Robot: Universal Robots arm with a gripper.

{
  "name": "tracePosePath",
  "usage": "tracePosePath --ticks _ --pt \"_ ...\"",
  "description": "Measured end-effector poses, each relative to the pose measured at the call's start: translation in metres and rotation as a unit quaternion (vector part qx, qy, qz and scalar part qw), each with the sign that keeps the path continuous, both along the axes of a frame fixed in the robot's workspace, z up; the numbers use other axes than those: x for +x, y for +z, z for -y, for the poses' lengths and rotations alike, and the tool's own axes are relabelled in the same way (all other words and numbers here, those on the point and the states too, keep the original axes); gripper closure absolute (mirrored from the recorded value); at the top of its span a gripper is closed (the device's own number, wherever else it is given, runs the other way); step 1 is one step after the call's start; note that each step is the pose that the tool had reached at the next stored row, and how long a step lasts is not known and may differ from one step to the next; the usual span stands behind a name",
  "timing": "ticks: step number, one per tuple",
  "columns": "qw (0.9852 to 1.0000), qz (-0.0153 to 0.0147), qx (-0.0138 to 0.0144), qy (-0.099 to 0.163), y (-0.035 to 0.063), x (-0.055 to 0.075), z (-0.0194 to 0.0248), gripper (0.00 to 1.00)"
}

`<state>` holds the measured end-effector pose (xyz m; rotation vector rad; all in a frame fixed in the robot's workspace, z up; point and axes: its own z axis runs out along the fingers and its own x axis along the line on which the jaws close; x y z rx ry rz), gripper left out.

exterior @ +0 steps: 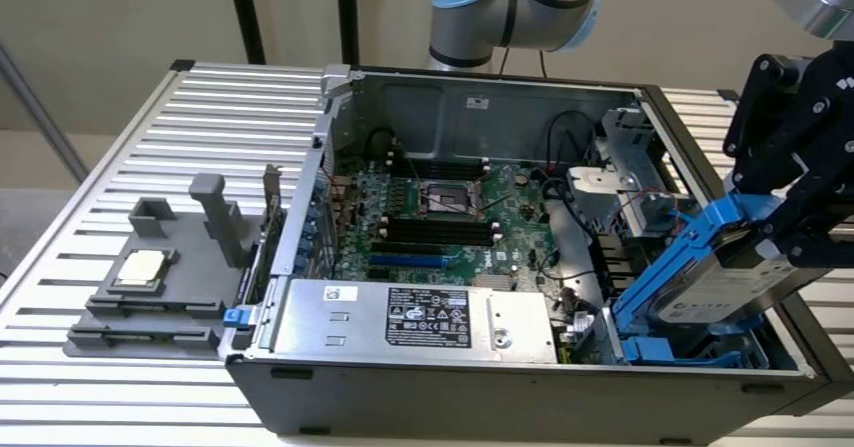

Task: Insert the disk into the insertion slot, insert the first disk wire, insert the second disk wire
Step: 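Insert the disk into the insertion slot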

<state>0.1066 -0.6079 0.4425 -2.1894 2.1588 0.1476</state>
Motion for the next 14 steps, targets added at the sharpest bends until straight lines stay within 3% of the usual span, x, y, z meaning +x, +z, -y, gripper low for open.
tracePosePath --ticks 14 --pt "1.0000 0.0007 0.0094 0.001 -0.0044 -0.0010 0.0051 0.67"
